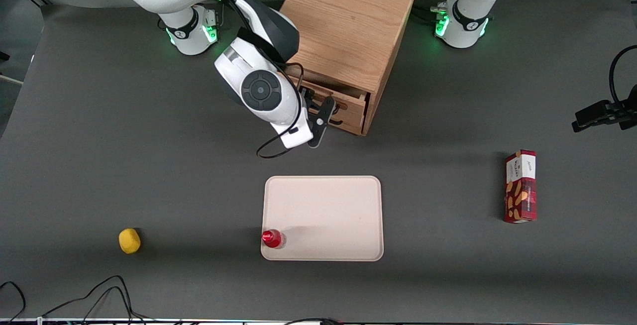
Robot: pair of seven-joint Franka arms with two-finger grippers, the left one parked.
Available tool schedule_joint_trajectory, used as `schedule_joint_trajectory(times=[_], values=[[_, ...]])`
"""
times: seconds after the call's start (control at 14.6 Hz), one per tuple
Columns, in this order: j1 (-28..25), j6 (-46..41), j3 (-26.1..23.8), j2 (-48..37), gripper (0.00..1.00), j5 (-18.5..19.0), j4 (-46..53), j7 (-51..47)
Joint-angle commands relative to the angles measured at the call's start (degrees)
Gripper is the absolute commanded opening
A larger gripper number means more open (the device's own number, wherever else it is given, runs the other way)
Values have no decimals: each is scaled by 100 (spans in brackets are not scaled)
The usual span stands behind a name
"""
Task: Open upper drawer
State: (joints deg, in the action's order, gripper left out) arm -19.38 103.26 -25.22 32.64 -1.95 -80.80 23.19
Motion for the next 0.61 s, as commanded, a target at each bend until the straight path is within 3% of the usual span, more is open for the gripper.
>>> schedule_joint_trajectory(times=[0.0, 0.55], values=[[13, 176, 61, 137, 100, 89, 213, 151], [4, 212, 439, 260, 100, 98, 477, 537]])
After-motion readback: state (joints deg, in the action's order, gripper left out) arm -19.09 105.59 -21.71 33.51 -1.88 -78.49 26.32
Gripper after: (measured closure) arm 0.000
